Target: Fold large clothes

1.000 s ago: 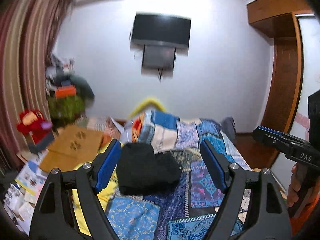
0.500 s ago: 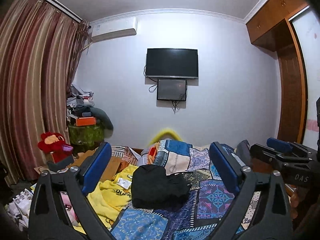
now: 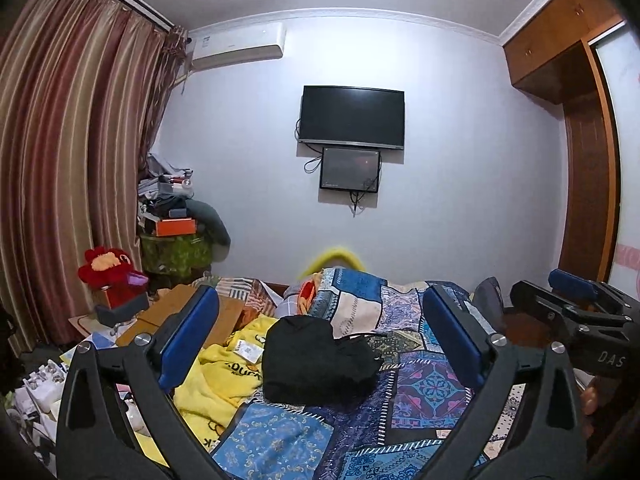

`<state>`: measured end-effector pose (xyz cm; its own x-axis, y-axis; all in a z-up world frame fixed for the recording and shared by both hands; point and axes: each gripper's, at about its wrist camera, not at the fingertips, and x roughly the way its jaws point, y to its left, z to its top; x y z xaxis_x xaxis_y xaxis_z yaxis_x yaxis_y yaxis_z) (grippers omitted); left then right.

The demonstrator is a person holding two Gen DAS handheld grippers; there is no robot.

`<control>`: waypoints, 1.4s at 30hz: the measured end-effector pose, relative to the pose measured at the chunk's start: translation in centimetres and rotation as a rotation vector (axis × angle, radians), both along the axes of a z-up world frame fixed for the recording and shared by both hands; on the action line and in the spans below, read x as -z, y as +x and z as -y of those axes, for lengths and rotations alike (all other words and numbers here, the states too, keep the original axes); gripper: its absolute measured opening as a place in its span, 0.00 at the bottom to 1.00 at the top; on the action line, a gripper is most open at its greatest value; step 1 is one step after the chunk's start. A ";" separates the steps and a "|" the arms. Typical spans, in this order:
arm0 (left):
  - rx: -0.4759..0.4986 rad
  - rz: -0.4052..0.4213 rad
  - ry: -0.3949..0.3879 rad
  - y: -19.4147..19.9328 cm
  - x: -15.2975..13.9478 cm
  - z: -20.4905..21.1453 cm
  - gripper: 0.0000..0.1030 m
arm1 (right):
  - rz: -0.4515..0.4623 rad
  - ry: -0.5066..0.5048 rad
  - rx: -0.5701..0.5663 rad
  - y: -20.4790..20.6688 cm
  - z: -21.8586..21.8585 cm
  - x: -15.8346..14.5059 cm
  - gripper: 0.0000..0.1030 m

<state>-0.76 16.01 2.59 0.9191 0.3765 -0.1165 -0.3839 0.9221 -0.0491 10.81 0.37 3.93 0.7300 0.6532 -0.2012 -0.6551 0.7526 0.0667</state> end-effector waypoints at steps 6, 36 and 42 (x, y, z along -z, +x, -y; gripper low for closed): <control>0.001 -0.014 -0.005 0.2 0.4 0.0 0.99 | 0.004 0.002 -0.004 -0.6 0.0 0.2 0.89; 0.026 -0.055 -0.005 1.0 0.8 0.7 1.00 | -0.032 -0.005 -0.001 -0.3 0.5 0.1 0.90; 0.049 -0.057 -0.016 1.2 1.0 0.6 1.00 | -0.034 -0.011 0.000 -0.2 0.6 0.1 0.90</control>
